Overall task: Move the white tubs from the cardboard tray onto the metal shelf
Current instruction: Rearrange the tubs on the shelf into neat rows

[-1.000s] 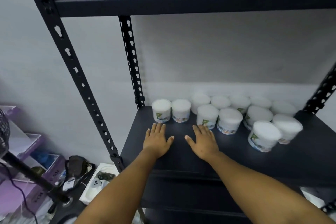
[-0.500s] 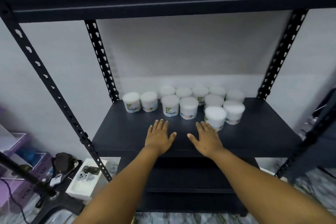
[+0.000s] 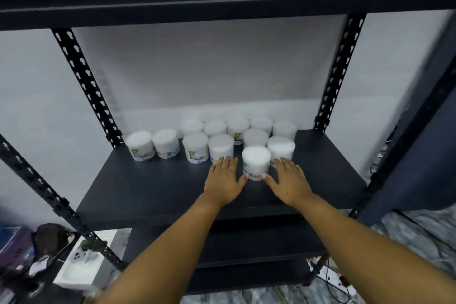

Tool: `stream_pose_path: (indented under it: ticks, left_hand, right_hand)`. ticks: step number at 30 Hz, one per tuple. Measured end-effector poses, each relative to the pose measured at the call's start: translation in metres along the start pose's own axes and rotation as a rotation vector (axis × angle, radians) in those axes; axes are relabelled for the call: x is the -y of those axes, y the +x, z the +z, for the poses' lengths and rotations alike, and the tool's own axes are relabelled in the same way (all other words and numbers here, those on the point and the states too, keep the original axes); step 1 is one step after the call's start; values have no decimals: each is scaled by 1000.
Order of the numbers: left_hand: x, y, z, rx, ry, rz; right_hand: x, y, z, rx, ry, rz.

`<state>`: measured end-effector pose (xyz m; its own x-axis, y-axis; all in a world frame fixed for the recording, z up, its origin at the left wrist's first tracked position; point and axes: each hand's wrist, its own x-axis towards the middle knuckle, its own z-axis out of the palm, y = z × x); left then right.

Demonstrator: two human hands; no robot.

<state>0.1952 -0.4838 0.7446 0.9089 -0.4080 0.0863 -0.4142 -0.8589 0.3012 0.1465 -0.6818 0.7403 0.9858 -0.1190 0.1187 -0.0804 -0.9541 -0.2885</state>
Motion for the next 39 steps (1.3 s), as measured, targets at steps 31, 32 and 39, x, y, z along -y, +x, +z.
stream_pose_path:
  ticks: [31,32,39]
  left_hand:
    - [-48,97,47,23,-191,-175]
    - [-49,98,48,18,-211,-173]
    - [-59,99,58,10,-268,-116]
  right_hand:
    - [-83,123,-19,204,153,-95]
    - [-84,124,-19,190,163,-99]
    - [-109,112,-17,118,270,-87]
